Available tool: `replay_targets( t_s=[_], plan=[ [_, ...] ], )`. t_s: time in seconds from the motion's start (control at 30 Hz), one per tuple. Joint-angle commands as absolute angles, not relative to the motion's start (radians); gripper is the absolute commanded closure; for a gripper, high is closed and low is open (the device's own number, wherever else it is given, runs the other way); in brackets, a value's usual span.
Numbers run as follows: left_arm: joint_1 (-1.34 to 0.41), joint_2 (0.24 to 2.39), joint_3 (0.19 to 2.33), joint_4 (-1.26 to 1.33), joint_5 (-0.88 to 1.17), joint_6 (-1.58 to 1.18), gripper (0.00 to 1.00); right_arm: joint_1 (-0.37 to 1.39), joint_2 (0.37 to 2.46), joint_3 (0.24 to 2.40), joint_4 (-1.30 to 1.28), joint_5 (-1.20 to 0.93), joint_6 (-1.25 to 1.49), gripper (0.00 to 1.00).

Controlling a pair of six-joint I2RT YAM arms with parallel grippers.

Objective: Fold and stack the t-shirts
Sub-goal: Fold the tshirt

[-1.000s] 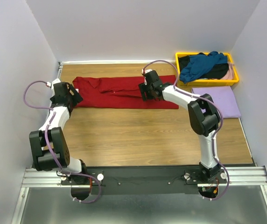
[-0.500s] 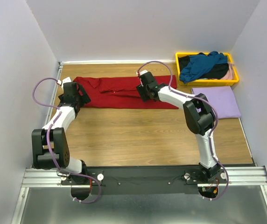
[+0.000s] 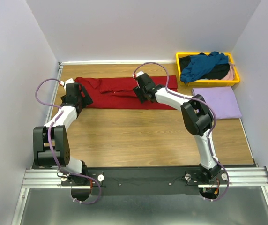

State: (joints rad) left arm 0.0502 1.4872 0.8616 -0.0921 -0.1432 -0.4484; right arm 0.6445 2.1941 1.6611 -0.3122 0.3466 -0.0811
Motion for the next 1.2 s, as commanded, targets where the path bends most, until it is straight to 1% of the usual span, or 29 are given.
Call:
replay_targets(
  t_s=[0.0, 0.27, 0.57, 0.8, 1.17],
  plan=[
    [0.041, 1.489, 0.87, -0.078, -0.138, -0.434, 0.07, 0.647, 2.243, 1.709, -0.311, 0.411, -0.104, 0.19],
    [0.04, 1.488, 0.868, -0.081, -0.146, -0.434, 0.06, 0.649, 2.273, 1.733, -0.307, 0.457, -0.135, 0.19],
    [0.038, 1.493, 0.868, -0.084, -0.146, -0.433, 0.06, 0.637, 2.278, 1.729, -0.282, 0.574, -0.184, 0.19],
    [0.038, 1.494, 0.868, -0.084, -0.144, -0.431, 0.06, 0.569, 2.299, 1.75, -0.275, 0.604, -0.187, 0.19],
    [0.037, 1.509, 0.87, -0.086, -0.14, -0.431, 0.06, 0.469, 2.26, 1.749, -0.265, 0.618, -0.163, 0.19]
  ],
)
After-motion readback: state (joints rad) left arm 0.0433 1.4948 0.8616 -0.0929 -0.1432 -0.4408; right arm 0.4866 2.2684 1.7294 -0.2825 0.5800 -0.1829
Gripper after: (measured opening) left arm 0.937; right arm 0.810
